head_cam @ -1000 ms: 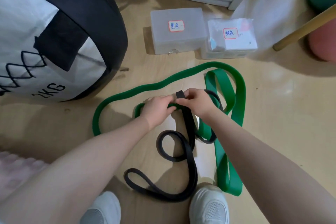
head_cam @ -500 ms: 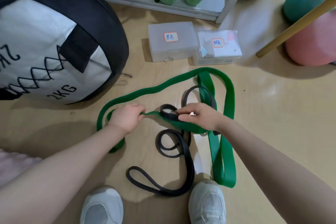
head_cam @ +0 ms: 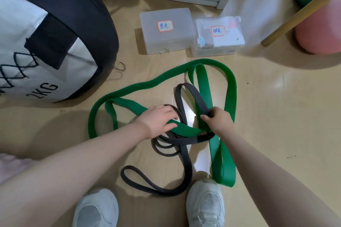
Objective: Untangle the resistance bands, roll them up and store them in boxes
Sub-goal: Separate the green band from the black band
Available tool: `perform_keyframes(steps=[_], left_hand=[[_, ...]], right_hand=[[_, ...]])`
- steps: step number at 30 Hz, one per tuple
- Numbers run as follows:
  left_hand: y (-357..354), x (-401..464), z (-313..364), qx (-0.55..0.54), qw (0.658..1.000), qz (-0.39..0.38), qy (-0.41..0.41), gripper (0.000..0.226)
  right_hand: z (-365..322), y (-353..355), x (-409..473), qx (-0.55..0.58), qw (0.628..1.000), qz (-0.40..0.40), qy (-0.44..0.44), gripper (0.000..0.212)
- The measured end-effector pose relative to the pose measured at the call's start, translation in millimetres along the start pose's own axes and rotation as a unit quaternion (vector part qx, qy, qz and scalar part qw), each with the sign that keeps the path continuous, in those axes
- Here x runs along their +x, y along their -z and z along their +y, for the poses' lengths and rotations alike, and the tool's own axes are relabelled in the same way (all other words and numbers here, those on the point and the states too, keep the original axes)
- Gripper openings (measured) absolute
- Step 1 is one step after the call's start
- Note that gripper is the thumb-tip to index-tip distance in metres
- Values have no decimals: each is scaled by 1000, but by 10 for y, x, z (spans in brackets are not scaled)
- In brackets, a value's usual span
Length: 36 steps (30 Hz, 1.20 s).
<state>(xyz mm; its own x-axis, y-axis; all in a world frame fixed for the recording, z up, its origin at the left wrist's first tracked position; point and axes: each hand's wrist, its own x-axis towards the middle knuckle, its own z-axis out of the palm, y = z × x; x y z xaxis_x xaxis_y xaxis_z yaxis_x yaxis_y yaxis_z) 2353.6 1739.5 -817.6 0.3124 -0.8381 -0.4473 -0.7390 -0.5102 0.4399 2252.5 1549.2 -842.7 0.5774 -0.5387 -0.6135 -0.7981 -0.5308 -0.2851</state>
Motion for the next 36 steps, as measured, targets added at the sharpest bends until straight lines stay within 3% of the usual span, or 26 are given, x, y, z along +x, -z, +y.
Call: perform_keyframes(steps=[3, 5, 10, 14, 17, 20, 22, 26, 30, 32, 36], left_hand=[[-170, 44, 17, 54, 993, -101, -32, 67], [-278, 8, -26, 93, 990, -94, -37, 65], [-339, -166, -109, 82, 992, 30, -90, 30], [-128, -380, -215, -100, 976, 191, -35, 21], [121, -489, -289, -266, 925, 250, 102, 16], [241, -478, -371, -285, 903, 285, 148, 18], [239, -414, -388, -259, 911, 272, 169, 23], [187, -206, -311, -230, 922, 254, 178, 28], [168, -2, -213, -222, 924, 272, 153, 26], [164, 89, -161, -221, 926, 272, 143, 25], [141, 241, -24, -251, 927, 256, 110, 22]], right_hand=[[114, -56, -78, -1, 1000, 25, 9, 26], [216, 14, -127, 27, 998, 48, 17, 17], [25, 370, -293, 168, 978, 55, 111, 10], [-484, 426, -204, 97, 965, 85, 229, 20], [-734, 264, -51, 54, 968, 18, 244, 26], [-765, 50, 16, 41, 971, -120, 202, 31], [-737, -31, -2, 4, 971, -152, 183, 32], [-493, 9, -112, 11, 987, -7, 163, 25], [-78, -8, -301, -151, 951, -111, 247, 27], [33, -57, -366, -225, 929, -91, 280, 32], [25, 89, -421, -70, 923, 49, 376, 27]])
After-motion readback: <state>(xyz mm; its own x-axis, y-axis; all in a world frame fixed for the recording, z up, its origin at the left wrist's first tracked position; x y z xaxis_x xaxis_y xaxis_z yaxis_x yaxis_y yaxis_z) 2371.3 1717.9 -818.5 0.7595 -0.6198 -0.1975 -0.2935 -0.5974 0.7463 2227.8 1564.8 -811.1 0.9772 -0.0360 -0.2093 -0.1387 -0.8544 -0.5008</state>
